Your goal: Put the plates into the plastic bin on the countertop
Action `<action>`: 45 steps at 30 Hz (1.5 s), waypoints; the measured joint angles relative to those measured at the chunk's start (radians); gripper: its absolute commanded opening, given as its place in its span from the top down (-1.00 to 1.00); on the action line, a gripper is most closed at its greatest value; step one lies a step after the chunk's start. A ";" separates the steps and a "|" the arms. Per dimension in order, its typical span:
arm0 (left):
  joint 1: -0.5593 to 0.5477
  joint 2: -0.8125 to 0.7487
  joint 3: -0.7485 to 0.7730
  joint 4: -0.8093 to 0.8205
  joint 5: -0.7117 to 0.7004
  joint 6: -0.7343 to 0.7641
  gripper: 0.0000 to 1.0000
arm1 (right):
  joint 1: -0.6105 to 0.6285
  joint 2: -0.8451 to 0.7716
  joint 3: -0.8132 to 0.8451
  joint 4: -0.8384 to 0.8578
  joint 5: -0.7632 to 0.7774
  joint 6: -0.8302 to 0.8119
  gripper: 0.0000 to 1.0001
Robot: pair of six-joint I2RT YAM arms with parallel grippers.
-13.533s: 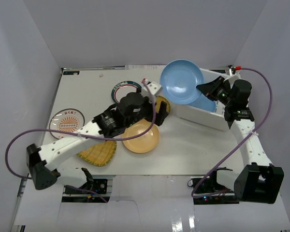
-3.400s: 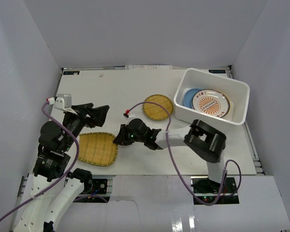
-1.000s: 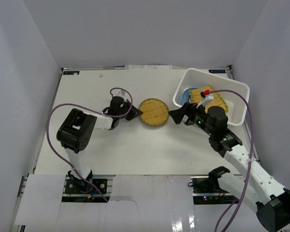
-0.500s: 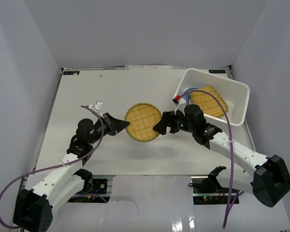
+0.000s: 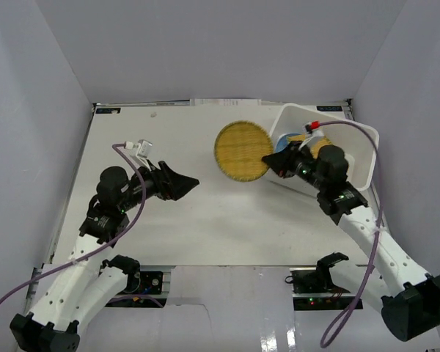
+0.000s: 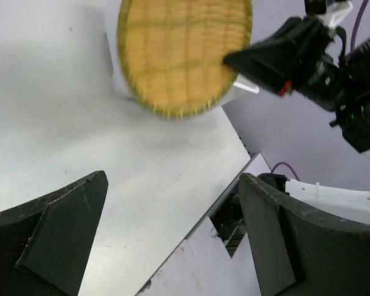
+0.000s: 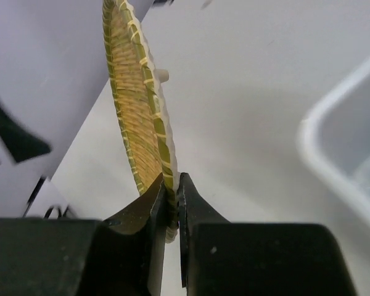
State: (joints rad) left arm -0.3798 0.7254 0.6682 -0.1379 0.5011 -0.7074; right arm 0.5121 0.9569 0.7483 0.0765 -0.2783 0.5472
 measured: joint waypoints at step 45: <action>-0.002 -0.208 0.291 -0.229 -0.246 0.235 -0.96 | -0.736 -0.336 0.141 -0.156 -0.301 0.078 -0.80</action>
State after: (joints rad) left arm -0.3817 0.5179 0.9588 -0.3668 0.2546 -0.4721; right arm -0.2241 0.6205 0.8894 -0.0792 -0.5797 0.6250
